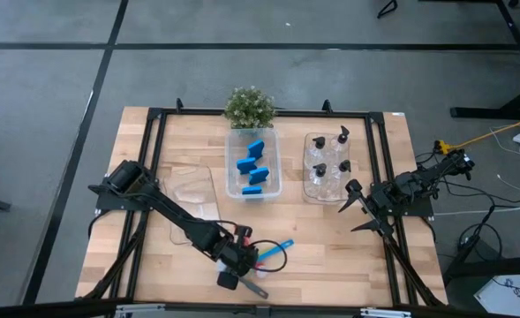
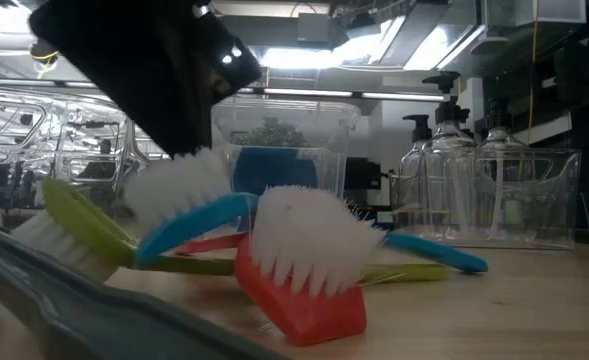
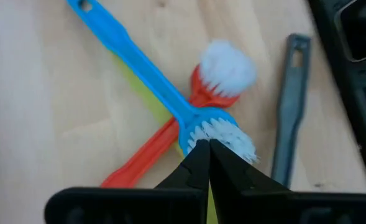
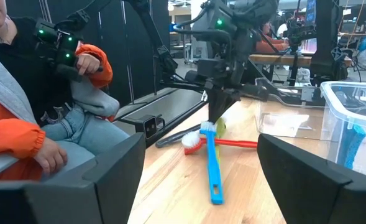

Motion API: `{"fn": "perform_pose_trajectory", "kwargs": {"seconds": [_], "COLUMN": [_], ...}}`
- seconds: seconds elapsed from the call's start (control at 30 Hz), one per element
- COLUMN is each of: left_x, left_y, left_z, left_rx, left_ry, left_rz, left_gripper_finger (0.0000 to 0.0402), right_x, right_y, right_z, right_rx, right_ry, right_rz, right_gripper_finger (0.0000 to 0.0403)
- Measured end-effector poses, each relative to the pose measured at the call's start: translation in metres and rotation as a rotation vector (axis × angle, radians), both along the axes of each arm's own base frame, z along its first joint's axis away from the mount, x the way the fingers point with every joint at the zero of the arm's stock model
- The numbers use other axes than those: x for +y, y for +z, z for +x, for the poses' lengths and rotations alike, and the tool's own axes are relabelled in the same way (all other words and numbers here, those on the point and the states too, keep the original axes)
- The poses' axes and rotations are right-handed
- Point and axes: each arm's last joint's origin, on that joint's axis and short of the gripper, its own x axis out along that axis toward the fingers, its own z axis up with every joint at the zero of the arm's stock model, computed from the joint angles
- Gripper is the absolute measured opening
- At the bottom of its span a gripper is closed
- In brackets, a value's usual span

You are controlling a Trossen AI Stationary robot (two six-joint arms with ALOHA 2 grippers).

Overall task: Pick & Place Kitchen Sink Supplies
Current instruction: Put the blue brush into the left transparent bin

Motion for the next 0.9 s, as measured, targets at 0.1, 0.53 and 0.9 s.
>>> {"fn": "perform_pose_trajectory", "kwargs": {"seconds": [0.1,0.53,0.9], "left_x": [-0.004,-0.014,0.011], "left_y": [0.009,0.019,0.017], "left_z": [0.0,0.0,0.016], "left_rx": [-0.012,-0.049,-0.046], "left_ry": [0.007,0.043,0.264], "left_rz": [0.031,0.034,-0.045], "left_gripper_finger": [0.0001,0.0001,0.0006], "right_x": [0.0,0.0,0.0], "right_y": [0.0,0.0,0.0], "right_z": [0.0,0.0,0.0], "right_rx": [-0.001,-0.001,-0.001], "right_ry": [0.0,0.0,0.0], "right_rz": [-0.001,-0.002,-0.001], "right_gripper_finger": [0.0308,0.0308,0.0308]}}
